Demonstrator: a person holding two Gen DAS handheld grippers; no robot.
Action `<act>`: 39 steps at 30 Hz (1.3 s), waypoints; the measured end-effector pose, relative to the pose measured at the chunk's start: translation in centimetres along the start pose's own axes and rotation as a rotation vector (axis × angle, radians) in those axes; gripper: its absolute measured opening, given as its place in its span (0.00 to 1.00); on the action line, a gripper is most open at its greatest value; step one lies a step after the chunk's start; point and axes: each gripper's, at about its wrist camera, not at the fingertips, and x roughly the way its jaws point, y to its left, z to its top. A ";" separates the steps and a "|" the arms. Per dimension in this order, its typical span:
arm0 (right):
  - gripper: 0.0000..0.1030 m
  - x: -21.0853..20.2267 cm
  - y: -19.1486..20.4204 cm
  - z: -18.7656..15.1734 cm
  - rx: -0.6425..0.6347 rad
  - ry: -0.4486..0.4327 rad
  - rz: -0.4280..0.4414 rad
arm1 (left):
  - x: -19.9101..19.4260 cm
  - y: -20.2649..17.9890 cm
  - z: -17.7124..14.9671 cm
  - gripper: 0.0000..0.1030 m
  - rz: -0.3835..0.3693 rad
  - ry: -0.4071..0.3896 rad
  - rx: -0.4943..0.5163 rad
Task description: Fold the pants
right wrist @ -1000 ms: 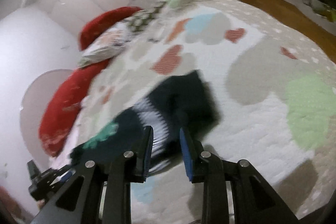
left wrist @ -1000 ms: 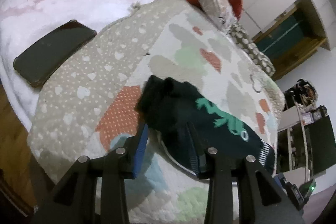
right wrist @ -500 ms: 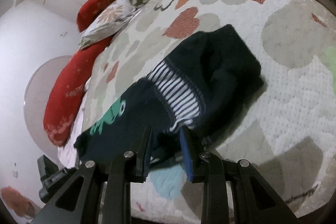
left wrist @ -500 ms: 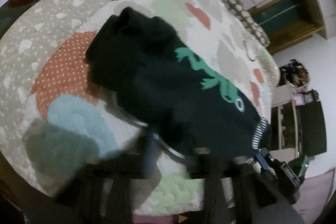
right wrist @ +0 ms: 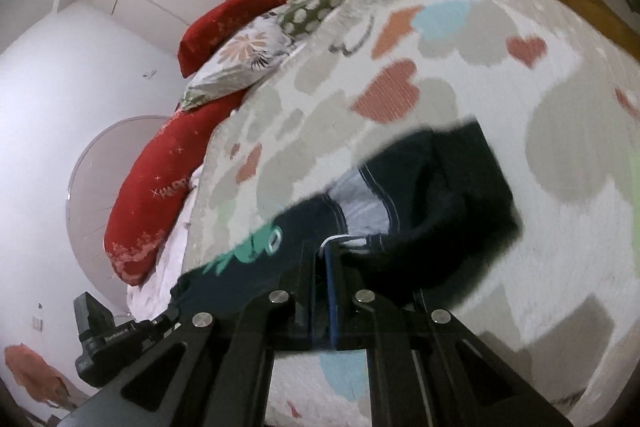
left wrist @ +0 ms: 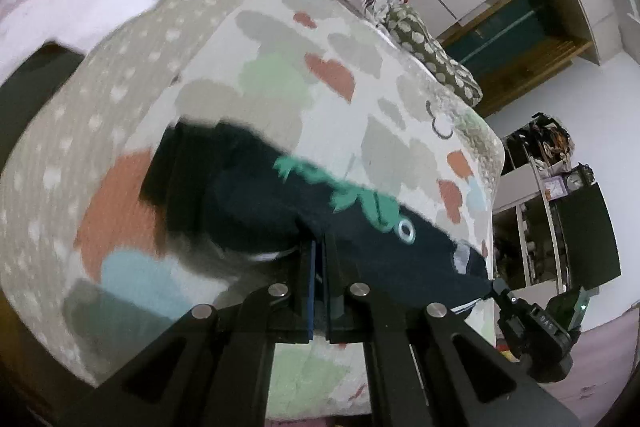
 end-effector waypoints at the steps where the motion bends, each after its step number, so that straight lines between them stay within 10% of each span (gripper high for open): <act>1: 0.04 0.1 0.3 0.6 -0.009 -0.002 -0.001 | 0.3 -0.4 0.9 0.02 -0.006 0.001 0.001; 14: 0.04 11.2 3.6 12.6 -0.160 0.021 -0.206 | 12.0 -2.5 13.5 0.03 0.182 0.024 0.046; 20: 0.07 15.1 2.1 15.9 -0.209 0.022 -0.362 | 12.5 -0.6 15.8 0.14 0.095 0.056 -0.023; 22: 0.09 14.4 1.8 16.3 -0.207 0.007 -0.365 | 10.8 -0.4 15.9 0.41 0.072 0.025 -0.027; 25: 0.12 11.8 1.4 15.9 -0.211 -0.024 -0.366 | 7.8 0.0 15.0 0.55 0.076 -0.012 0.002; 39: 0.31 1.9 -5.0 4.5 -0.126 -0.031 -0.350 | 5.6 4.9 3.9 0.60 0.356 0.043 0.127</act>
